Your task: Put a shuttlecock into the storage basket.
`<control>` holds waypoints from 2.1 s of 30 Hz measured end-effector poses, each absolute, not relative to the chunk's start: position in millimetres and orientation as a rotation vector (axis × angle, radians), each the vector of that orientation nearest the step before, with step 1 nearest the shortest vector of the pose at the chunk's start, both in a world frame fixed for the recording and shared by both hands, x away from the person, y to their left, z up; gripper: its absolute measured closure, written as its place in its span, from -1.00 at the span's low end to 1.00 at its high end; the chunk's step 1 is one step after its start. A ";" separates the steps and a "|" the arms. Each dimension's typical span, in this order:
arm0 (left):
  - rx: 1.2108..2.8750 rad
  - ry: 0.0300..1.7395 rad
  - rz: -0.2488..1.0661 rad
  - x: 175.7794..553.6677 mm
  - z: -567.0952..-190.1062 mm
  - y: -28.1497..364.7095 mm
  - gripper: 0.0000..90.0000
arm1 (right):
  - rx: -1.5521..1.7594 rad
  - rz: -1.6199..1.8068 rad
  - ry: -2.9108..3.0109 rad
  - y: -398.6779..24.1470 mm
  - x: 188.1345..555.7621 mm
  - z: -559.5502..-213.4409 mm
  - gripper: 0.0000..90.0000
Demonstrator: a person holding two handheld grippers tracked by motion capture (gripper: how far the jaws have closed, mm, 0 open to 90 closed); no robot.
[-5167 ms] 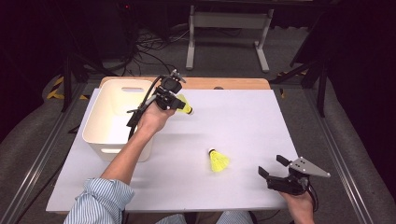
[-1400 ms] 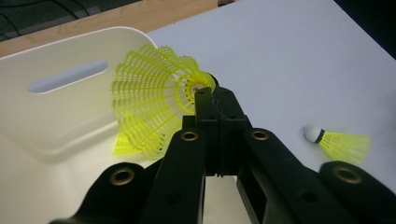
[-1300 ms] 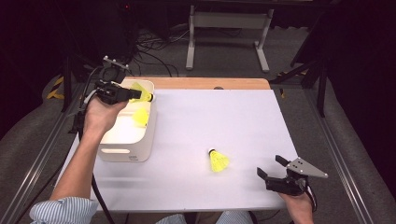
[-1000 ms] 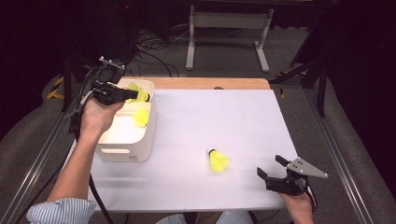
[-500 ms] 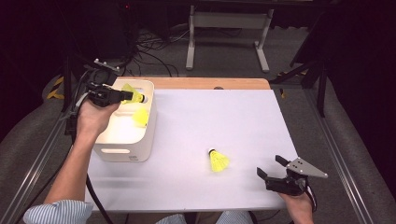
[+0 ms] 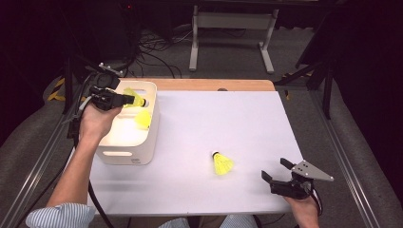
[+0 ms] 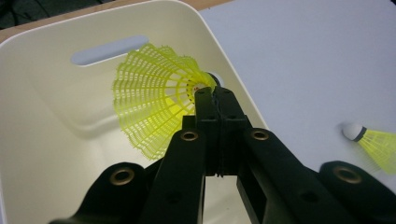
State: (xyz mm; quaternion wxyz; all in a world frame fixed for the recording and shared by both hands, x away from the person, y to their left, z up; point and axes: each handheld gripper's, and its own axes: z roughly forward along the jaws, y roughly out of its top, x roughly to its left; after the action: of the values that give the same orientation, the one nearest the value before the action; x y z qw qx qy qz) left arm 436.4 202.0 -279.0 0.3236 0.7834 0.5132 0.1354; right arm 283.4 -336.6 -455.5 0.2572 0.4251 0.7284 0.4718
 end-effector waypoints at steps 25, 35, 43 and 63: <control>2.092 1.467 0.338 459.9 -317.1 208.3 1.00 | 1.152 1.280 1.980 -336.5 283.5 -455.7 -0.77; 2.074 1.508 0.361 469.5 -325.1 209.8 1.00 | 1.154 1.281 1.981 -336.3 283.5 -455.7 -0.77; 2.029 1.548 0.338 480.3 -331.3 214.5 0.99 | 1.156 1.278 1.983 -336.6 283.8 -455.9 -0.77; 2.017 1.612 0.311 495.5 -346.7 217.5 0.98 | 1.155 1.278 1.983 -336.9 283.7 -455.9 -0.77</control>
State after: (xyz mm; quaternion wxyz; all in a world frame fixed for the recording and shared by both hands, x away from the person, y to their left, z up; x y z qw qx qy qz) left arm 495.5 217.5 -346.7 0.2672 0.7474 0.5973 0.1153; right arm 283.7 -336.9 -455.9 0.2546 0.4252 0.7300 0.4707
